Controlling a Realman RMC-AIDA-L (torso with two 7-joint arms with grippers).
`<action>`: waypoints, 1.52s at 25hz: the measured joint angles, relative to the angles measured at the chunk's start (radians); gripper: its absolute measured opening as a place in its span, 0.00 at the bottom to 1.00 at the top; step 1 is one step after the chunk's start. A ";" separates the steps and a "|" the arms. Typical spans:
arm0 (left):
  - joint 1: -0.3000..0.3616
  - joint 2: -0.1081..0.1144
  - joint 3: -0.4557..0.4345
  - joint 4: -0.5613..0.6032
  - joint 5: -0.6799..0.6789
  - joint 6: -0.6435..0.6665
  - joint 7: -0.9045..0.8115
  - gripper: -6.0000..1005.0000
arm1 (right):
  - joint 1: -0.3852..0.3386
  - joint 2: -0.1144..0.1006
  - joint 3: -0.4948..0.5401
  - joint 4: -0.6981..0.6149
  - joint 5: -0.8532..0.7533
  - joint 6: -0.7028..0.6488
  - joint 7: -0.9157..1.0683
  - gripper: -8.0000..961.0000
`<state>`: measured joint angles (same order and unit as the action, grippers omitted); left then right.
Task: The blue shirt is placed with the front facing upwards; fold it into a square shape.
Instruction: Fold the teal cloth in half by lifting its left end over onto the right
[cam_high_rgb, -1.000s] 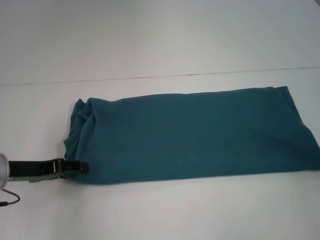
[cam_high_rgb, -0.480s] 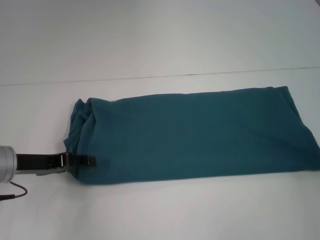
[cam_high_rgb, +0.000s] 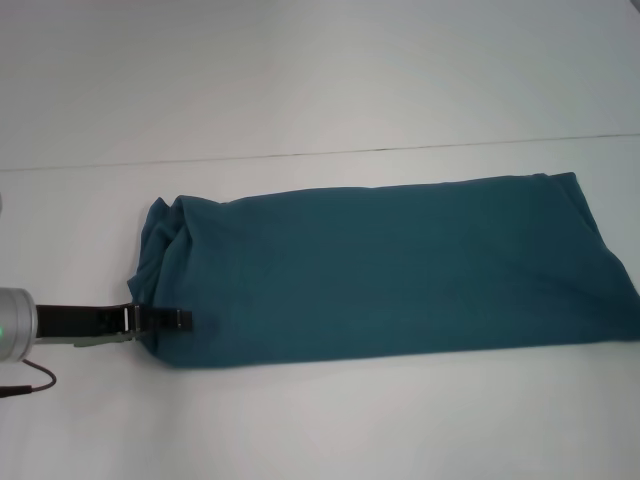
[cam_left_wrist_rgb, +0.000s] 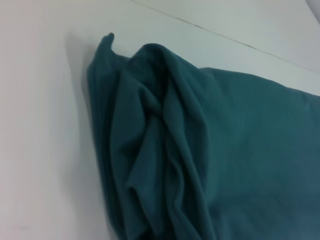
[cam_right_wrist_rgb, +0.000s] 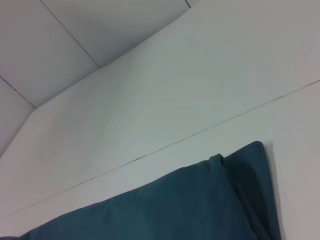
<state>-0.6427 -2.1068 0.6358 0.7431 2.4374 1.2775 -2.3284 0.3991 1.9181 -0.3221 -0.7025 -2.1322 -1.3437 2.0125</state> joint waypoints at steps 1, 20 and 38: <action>0.000 0.000 0.004 0.001 0.000 -0.006 0.001 0.69 | 0.000 0.000 0.000 0.000 0.000 0.000 0.000 0.97; 0.012 -0.003 0.018 0.015 0.013 -0.043 0.011 0.13 | 0.000 0.002 0.000 0.000 0.000 -0.001 0.000 0.97; 0.020 -0.001 0.018 0.039 0.018 -0.029 0.011 0.05 | 0.001 0.007 0.000 0.000 0.000 0.000 -0.003 0.97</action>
<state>-0.6230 -2.1076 0.6533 0.7819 2.4549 1.2487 -2.3176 0.4006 1.9253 -0.3222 -0.7025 -2.1322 -1.3437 2.0100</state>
